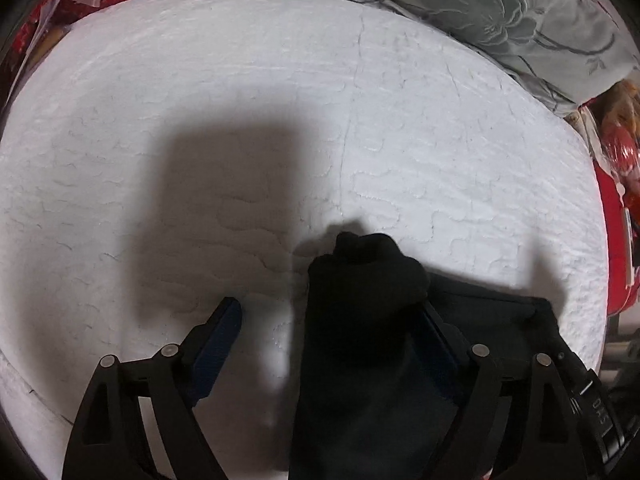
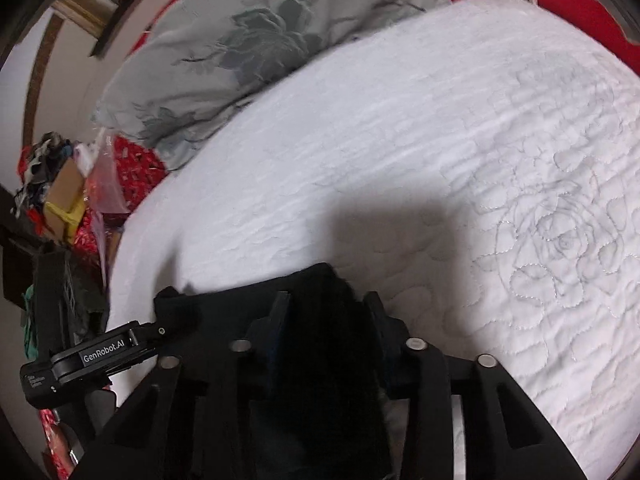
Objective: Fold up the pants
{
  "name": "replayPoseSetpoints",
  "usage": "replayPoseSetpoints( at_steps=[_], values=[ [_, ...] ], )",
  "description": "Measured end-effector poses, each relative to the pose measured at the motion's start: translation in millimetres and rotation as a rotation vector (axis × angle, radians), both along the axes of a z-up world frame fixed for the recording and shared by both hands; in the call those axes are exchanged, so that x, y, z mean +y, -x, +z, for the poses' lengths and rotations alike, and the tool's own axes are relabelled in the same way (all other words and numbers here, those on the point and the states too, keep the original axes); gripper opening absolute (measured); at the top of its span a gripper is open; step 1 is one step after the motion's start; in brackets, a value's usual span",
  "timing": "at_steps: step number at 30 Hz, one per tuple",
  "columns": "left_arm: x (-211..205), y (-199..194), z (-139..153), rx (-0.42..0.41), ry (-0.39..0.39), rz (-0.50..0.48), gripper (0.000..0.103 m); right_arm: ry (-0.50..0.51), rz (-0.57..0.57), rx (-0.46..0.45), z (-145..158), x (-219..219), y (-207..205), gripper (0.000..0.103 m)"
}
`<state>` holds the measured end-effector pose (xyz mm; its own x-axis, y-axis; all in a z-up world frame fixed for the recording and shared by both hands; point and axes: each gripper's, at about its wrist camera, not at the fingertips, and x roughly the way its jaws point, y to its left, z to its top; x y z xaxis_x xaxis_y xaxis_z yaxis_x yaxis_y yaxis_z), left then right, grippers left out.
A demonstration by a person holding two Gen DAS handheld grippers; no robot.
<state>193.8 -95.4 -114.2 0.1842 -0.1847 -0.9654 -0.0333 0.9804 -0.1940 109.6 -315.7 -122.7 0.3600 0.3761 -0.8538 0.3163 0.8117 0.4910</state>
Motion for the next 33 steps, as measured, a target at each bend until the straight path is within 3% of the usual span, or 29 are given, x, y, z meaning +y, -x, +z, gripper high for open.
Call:
replayPoseSetpoints(
  at_steps=[3, 8, 11, 14, 15, 16, 17, 20, 24, 26, 29, 33],
  values=[
    [6.9, 2.2, 9.9, -0.011, 0.026, -0.021, 0.086, -0.045, -0.007, -0.001, 4.2, -4.5, 1.4, 0.047],
    [37.0, 27.6, 28.9, -0.026, 0.134, 0.007, 0.085, -0.149, -0.009, -0.033, 18.8, -20.0, 24.2, 0.054],
    [48.9, 45.1, 24.7, -0.003, 0.192, 0.034, 0.085, -0.162, -0.010, -0.036, 23.0, -24.6, 40.1, 0.055],
    [46.9, 55.5, 15.8, 0.017, 0.201, 0.028, 0.085, -0.153, 0.007, -0.049, 26.5, -20.0, 54.3, 0.054],
    [44.9, 59.3, 15.5, 0.022, 0.184, 0.017, 0.085, -0.131, 0.019, -0.057, 27.5, -16.4, 57.7, 0.050],
    [39.7, 61.9, 10.4, 0.027, 0.146, 0.002, 0.085, -0.100, 0.038, -0.051, 27.2, -12.6, 60.5, 0.035],
    [36.5, 64.0, 6.5, 0.031, 0.127, -0.009, 0.084, -0.075, 0.053, -0.031, 23.8, -8.7, 62.9, 0.027],
    [35.2, 65.9, 5.0, 0.023, 0.105, -0.031, 0.084, -0.089, 0.033, -0.028, 20.2, -10.9, 66.2, 0.027],
    [52.0, 64.8, 22.3, -0.033, 0.161, -0.018, 0.085, -0.136, 0.032, -0.060, 35.4, -16.9, 62.8, 0.041],
    [59.5, 61.4, 26.5, -0.038, 0.180, -0.008, 0.086, -0.152, -0.005, -0.095, 42.3, -26.1, 60.3, 0.069],
    [62.4, 52.8, 19.8, -0.020, 0.184, -0.023, 0.086, -0.121, 0.009, -0.112, 42.4, -26.4, 53.3, 0.070],
    [50.6, 51.2, 8.4, 0.002, 0.172, -0.065, 0.086, -0.119, 0.058, -0.069, 24.8, -16.3, 44.8, 0.070]
  ],
)
